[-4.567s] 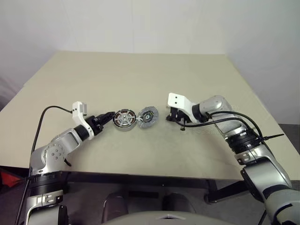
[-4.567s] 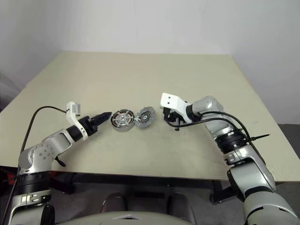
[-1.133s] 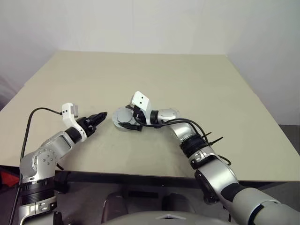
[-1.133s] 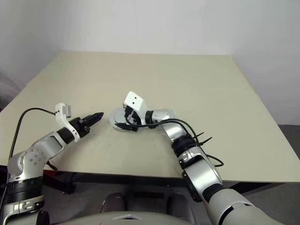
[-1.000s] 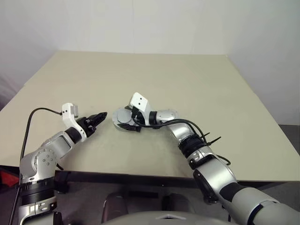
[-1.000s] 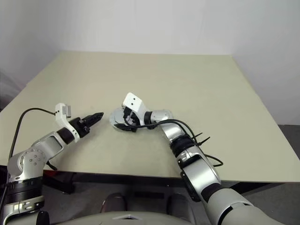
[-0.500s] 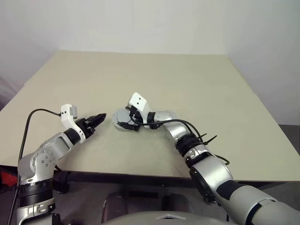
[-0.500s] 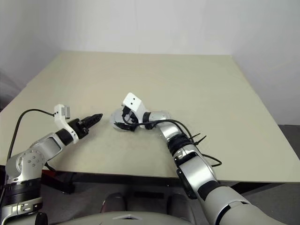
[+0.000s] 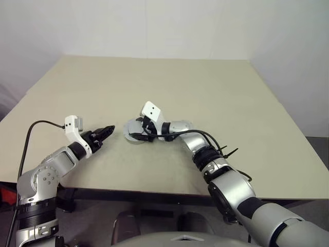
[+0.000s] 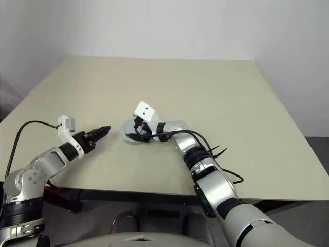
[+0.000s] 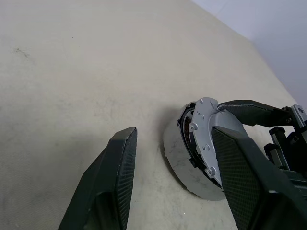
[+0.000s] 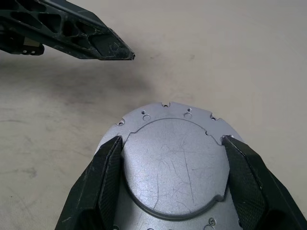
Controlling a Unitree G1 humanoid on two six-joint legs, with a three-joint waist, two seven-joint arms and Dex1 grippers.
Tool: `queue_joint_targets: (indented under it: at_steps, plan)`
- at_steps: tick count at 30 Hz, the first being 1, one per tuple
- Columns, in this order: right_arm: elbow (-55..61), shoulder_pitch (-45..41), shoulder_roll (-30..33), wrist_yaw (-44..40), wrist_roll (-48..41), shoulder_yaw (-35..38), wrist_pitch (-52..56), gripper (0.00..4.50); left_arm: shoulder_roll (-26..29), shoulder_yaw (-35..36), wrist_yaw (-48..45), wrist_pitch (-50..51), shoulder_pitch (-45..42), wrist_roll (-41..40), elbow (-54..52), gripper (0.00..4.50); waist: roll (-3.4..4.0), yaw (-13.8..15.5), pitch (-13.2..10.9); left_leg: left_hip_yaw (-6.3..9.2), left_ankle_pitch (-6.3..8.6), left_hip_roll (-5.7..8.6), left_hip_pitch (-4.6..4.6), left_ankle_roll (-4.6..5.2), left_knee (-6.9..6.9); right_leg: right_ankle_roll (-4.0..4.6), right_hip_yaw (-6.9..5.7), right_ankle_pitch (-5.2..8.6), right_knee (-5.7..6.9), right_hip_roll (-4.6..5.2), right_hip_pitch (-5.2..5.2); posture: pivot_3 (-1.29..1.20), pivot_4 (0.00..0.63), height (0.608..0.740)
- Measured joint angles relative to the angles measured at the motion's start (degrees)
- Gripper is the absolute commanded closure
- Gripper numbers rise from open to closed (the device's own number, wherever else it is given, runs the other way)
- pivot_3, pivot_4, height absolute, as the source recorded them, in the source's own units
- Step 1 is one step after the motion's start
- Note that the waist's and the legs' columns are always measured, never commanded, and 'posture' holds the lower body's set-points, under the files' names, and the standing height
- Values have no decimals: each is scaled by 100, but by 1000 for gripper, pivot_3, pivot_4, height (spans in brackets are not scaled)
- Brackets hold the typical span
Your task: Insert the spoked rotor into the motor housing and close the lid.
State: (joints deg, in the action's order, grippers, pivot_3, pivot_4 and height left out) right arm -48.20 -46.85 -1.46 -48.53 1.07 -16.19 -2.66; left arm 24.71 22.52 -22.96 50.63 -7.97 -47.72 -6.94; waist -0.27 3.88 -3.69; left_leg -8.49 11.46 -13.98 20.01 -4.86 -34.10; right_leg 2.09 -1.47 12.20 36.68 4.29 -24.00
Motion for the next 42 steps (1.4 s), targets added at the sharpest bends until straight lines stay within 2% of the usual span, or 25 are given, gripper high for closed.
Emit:
queue_joint_targets:
  at_steps: [13, 29, 42]
  plan:
    - [-227, -122, -92, 389, 103, 7, 46, 1323, 9, 34, -57, 0, 260, -129, -257, 1899, 1, -10, -1, 0, 0, 0, -5, -1, 1, 0, 1, 0, 3, 0, 1, 0, 0, 740]
    - [-340, -167, -102, 459, 194, -30, -53, 1323, 83, 363, -33, 159, 477, -638, -297, 1899, 1, -28, -1, 0, 0, 0, -13, -1, 3, -1, 3, 0, 5, -1, 4, 0, 0, 740]
    - [-338, -190, -88, 358, 276, -88, 0, 1323, 81, 458, 24, 233, 640, -746, -256, 1899, 1, -42, 0, 0, 0, 0, -19, -1, 4, -2, 4, 1, 4, -1, 9, 0, 0, 740]
